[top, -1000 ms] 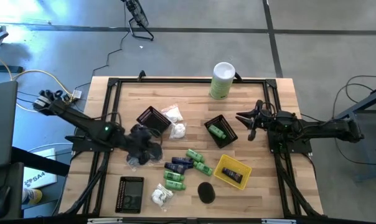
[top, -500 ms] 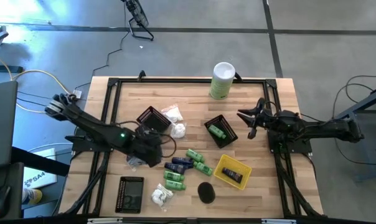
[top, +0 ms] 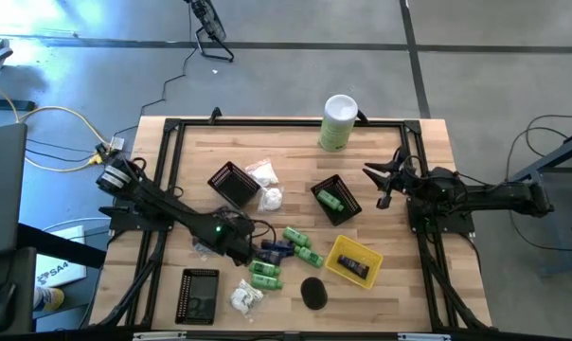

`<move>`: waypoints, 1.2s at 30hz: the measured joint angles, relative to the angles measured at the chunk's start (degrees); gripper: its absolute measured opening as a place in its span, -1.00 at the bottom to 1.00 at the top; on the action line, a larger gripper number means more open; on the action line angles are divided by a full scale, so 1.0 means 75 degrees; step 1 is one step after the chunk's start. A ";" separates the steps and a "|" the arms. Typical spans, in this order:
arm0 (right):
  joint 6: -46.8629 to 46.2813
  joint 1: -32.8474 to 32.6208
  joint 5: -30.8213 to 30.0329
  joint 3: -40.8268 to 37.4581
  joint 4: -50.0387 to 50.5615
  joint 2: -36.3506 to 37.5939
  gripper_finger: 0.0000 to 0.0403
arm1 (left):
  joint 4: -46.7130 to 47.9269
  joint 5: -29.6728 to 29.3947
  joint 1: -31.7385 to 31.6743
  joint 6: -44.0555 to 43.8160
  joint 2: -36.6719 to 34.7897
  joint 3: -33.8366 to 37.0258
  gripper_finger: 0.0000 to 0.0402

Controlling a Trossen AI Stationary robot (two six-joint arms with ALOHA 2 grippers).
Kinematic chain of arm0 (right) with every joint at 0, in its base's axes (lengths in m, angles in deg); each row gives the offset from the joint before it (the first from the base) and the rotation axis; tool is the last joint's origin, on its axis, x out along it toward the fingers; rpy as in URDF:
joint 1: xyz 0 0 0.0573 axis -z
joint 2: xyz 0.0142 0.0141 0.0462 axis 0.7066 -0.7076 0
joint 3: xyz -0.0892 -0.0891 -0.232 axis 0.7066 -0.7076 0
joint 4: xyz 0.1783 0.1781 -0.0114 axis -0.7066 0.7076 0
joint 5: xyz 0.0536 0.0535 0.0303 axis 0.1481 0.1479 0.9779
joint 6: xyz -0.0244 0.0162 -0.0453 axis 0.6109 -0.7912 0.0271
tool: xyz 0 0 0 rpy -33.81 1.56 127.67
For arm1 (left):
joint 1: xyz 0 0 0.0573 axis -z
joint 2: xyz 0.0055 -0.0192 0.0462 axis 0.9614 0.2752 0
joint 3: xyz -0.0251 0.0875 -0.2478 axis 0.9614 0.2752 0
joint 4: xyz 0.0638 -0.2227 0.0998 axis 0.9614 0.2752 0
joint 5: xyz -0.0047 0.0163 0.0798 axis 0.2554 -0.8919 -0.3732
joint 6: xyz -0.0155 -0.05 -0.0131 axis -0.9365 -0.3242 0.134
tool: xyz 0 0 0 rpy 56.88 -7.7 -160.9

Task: Pick & Place Travel size toiletries
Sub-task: Put the hairbrush into the top left black bin

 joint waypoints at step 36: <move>0.0603 0.0000 -0.0757 0.0000 0.0006 -0.0001 -0.67 | -0.0189 0.1274 -0.0012 0.0467 0.0028 0.0006 0.31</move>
